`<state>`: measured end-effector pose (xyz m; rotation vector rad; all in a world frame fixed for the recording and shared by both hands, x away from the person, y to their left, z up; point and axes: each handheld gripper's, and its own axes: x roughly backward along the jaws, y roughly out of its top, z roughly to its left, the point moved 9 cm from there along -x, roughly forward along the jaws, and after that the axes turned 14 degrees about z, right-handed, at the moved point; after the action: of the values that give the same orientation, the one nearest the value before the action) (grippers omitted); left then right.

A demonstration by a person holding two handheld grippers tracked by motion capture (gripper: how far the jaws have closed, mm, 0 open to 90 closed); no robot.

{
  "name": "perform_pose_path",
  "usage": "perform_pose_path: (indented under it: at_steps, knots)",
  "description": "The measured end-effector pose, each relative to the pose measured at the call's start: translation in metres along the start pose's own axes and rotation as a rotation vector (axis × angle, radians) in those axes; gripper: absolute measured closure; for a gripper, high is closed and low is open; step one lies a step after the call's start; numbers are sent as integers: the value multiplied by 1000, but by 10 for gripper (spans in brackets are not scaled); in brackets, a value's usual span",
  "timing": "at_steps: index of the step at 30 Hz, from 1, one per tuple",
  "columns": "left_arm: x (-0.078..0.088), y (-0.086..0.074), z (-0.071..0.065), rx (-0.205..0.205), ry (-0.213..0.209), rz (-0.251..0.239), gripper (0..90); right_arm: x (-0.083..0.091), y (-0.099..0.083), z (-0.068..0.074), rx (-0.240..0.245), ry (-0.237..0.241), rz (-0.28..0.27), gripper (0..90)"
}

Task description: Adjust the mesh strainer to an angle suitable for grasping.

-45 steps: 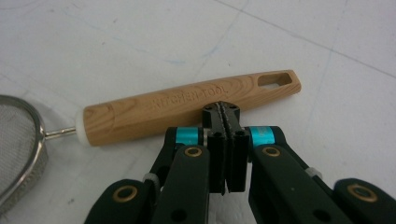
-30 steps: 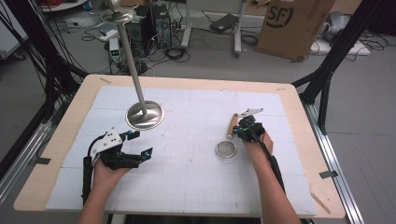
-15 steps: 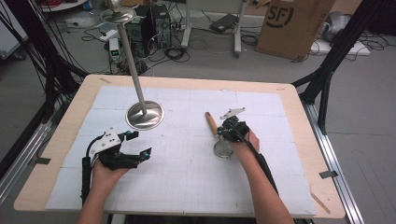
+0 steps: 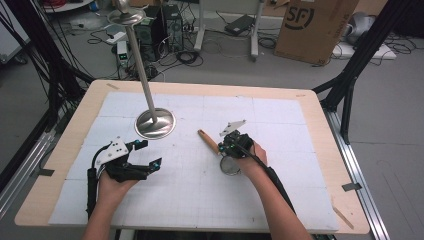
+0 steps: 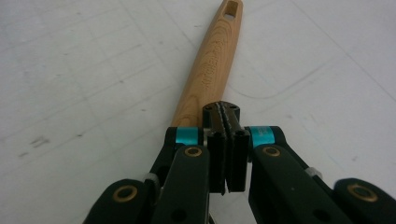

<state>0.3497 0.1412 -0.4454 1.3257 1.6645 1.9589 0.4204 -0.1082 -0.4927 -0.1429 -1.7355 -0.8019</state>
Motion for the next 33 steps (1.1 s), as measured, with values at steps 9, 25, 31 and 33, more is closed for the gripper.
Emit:
perform_pose_path:
  at_steps: [9, 25, 31, 33]
  knots:
    - [2, 1, 0, 2, 2, -5, 165, 10, 4, 5, -8, 7, -33, 849]
    - [4, -3, 6, -46, 62, 65, 162, 29, -2, -1, -124, 68, -127, 648]
    - [5, -3, 7, -42, 62, 60, 162, 35, -2, -3, -138, 61, -148, 557]
    - [5, -3, 7, -51, 62, 67, 162, 37, -1, -3, -151, 63, -154, 523]
